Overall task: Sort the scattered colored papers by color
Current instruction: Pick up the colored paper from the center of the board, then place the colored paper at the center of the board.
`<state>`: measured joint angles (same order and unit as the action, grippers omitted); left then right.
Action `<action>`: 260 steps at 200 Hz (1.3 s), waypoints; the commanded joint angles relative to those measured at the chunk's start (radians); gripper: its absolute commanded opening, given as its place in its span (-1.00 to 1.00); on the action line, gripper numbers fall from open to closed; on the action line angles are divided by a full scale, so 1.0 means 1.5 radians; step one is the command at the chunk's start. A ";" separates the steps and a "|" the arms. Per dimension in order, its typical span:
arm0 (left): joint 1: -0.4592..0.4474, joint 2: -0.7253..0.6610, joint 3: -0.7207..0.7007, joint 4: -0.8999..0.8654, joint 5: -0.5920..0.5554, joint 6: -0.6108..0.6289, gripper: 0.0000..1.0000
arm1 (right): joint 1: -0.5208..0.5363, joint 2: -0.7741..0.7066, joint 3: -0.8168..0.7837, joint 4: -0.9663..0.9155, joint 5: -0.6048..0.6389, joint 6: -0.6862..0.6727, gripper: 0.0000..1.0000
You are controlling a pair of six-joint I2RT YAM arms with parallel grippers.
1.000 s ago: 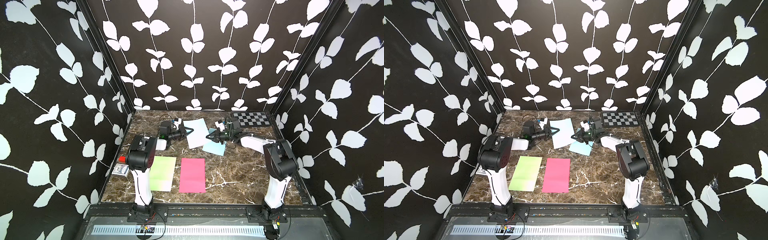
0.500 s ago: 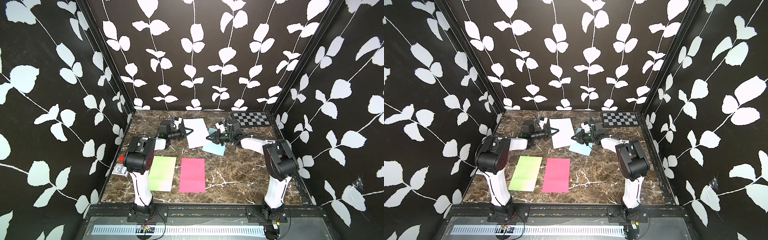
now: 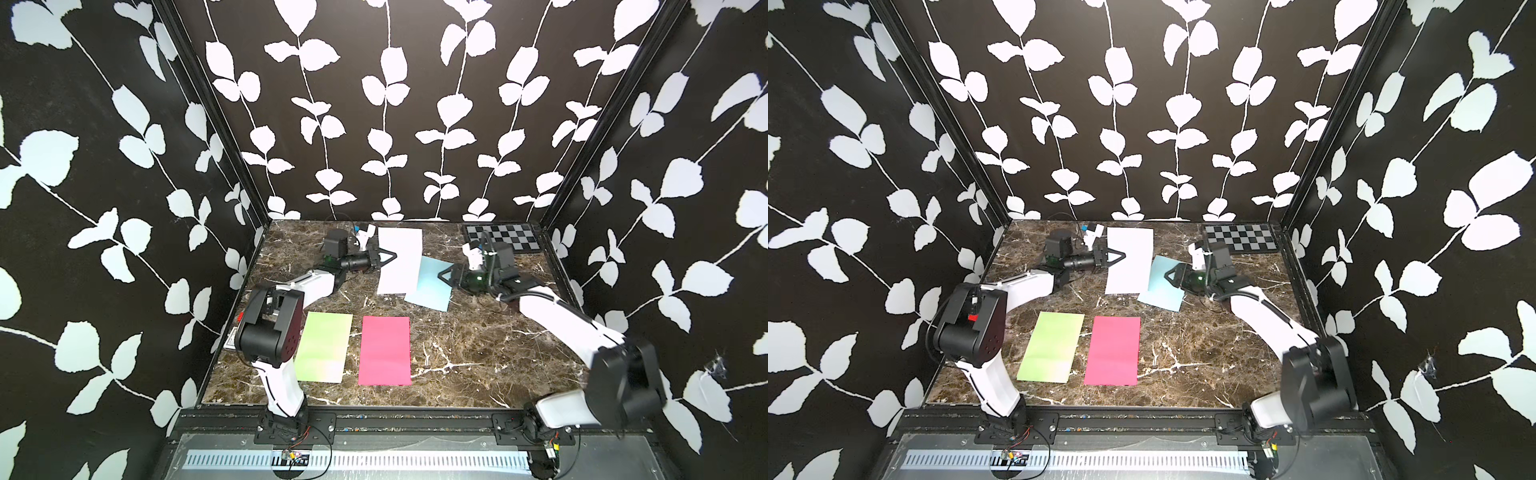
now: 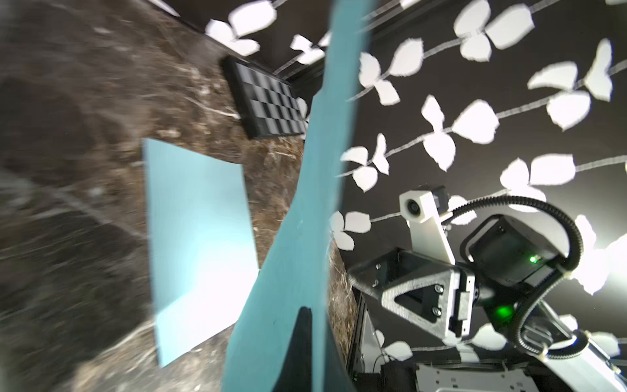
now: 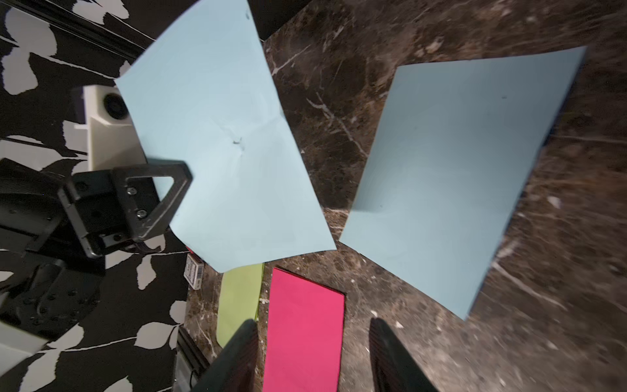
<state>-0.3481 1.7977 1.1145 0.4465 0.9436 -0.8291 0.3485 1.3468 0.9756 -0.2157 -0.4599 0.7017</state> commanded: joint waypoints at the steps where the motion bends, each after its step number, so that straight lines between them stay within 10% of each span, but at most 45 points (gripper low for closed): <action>1: -0.059 -0.018 0.009 -0.005 -0.019 -0.011 -1.00 | -0.006 -0.093 -0.038 -0.090 0.122 -0.044 0.10; 108: -0.404 0.149 -0.016 0.237 -0.277 -0.253 -1.00 | -0.012 -0.307 -0.098 -0.127 0.186 -0.021 0.27; 159: -0.444 0.184 -0.122 0.324 -0.413 -0.343 -1.00 | -0.012 -0.322 -0.124 -0.106 0.168 -0.005 0.27; 260: -0.463 0.137 -0.160 0.181 -0.435 -0.320 -1.00 | -0.012 -0.310 -0.142 -0.081 0.155 0.004 0.28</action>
<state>-1.0290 2.0747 0.8818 0.8085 0.3000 -1.3388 0.3328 0.8776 0.7895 -0.3782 -0.2214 0.6994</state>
